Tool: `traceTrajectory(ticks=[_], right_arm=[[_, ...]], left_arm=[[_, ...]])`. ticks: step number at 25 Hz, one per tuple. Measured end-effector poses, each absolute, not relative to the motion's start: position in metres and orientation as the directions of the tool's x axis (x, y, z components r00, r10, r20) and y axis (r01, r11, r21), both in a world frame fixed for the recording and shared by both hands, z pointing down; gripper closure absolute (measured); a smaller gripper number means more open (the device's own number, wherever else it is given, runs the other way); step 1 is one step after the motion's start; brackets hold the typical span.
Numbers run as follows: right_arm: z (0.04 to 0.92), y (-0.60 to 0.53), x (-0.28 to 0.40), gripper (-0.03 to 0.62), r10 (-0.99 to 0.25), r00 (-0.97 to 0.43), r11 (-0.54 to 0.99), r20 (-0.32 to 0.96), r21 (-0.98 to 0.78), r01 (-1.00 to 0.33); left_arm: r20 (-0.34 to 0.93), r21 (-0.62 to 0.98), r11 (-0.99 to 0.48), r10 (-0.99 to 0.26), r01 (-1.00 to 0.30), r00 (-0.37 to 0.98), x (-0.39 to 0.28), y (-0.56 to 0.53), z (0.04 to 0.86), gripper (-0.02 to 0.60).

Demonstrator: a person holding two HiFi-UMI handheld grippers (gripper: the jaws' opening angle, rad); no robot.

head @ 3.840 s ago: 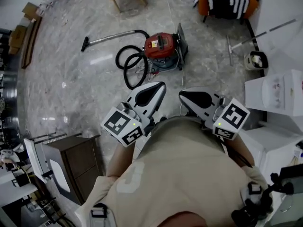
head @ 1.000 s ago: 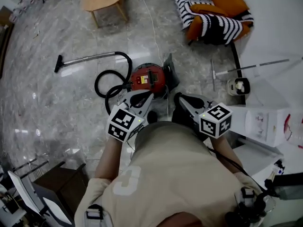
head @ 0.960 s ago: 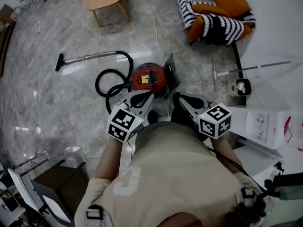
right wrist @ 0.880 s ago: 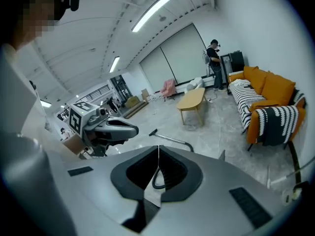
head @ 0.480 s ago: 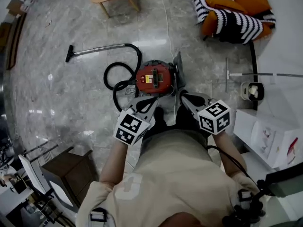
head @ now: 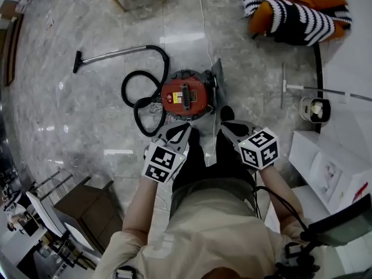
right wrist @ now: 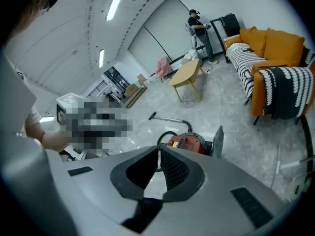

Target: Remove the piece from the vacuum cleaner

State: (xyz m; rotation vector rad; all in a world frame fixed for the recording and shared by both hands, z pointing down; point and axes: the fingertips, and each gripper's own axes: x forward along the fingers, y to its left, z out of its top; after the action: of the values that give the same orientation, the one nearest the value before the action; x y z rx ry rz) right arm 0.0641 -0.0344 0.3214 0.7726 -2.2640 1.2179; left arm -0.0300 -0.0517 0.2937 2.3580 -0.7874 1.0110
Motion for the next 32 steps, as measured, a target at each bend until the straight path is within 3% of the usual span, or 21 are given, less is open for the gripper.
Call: traceTrajectory(ticks=[11,18,19,20,24,32], right_arm=[[0.438,-0.062,0.051,0.588,-0.235,-0.764,0.284,0.601,-0.709,-0.646],[0.519,-0.078,0.060,0.585,-0.235,-0.687,0.265,0.688,-0.634,-0.726],[0.531,-0.082,0.062,0.571,-0.233,-0.678,0.259,0.697,-0.628,-0.734],[0.543,-0.086,0.063,0.497,-0.230,-0.670,0.251,0.705,-0.623,-0.741],[0.583,-0.108,0.072,0.364,-0.241,-0.616,0.241,0.750,-0.568,-0.787],[0.654,-0.157,0.083,0.353,-0.249,-0.487,0.256,0.837,-0.428,-0.867]], left_arm=[[0.725,0.219,-0.696,-0.353,-0.684,0.592,-0.031,-0.090,0.391,0.578],[0.715,0.265,-0.649,-0.364,-0.713,0.597,-0.044,-0.093,0.451,0.578],[0.717,0.271,-0.644,-0.361,-0.715,0.597,-0.046,-0.091,0.459,0.578],[0.719,0.276,-0.641,-0.357,-0.716,0.596,-0.047,-0.089,0.466,0.578],[0.724,0.299,-0.627,-0.342,-0.720,0.599,-0.050,-0.080,0.488,0.578],[0.736,0.324,-0.623,-0.306,-0.712,0.603,-0.047,-0.064,0.512,0.578]])
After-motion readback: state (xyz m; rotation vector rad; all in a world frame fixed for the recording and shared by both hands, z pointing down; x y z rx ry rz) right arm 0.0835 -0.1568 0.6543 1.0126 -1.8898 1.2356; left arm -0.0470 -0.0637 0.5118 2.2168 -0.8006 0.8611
